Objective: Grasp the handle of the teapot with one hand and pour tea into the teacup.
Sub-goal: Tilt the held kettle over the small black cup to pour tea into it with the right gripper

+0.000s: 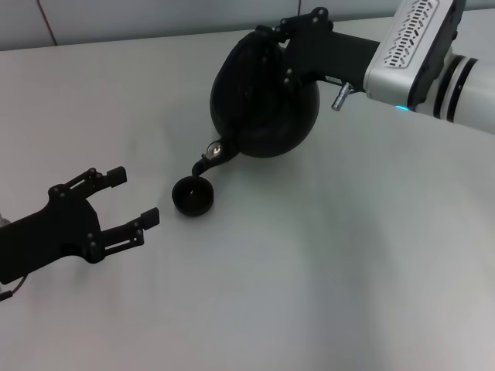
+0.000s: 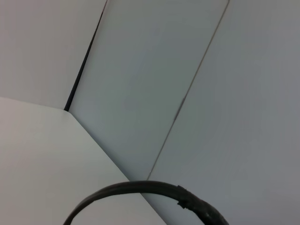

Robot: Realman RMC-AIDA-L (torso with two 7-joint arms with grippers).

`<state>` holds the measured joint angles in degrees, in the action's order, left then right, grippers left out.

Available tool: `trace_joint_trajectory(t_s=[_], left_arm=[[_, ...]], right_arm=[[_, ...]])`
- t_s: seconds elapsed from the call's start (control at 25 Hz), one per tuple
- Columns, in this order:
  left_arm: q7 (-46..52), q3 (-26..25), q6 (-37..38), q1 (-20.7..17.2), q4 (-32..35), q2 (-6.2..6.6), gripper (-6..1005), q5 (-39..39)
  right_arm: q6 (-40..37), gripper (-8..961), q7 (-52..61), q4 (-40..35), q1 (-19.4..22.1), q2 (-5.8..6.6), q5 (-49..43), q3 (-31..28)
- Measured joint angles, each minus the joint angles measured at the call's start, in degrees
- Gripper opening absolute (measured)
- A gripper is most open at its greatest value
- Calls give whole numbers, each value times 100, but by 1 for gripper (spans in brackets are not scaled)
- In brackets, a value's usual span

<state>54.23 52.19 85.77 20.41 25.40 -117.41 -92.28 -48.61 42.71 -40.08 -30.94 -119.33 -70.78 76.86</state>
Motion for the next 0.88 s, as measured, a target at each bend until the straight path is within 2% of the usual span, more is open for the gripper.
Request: trace_joint_trajectory(t_s=[0.88], left_arm=[[-30,-13,-99,-55,0,-1,869,0]], right_arm=[[9,118,-146,-472,60,-20,-316,128]])
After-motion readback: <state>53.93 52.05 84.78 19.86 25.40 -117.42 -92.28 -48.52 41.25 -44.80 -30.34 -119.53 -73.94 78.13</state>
